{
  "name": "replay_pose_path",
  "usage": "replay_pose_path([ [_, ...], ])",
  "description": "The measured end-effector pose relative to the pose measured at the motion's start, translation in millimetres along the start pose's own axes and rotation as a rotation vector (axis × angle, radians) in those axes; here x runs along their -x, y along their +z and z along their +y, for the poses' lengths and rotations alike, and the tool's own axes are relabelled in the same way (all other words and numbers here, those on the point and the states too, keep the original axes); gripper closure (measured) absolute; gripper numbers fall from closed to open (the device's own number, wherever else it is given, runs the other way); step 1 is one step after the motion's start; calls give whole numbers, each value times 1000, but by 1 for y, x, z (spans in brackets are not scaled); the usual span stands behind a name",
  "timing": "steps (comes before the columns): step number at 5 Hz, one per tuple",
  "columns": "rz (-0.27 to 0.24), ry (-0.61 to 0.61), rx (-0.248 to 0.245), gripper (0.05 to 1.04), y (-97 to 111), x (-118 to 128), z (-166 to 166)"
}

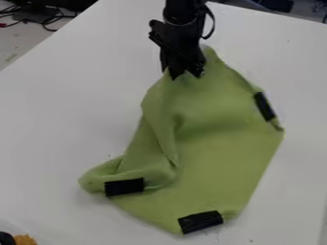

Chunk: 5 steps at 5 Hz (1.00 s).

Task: Unflod the cloth from top right to bottom left

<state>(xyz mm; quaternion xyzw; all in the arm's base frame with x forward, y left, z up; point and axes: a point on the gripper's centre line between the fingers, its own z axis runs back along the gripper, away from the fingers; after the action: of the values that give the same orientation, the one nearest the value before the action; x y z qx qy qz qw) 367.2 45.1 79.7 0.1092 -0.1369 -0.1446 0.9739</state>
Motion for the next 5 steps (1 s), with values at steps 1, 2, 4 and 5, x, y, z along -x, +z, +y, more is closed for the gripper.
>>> replay_pose_path([
  [1,-39,-15,7,984,-4,1,9],
  [2,-40,-6,19,813,-7,4,9],
  [4,-57,21,11,236,-10,1,9],
  [5,-56,18,-1,68,-11,1,11],
])
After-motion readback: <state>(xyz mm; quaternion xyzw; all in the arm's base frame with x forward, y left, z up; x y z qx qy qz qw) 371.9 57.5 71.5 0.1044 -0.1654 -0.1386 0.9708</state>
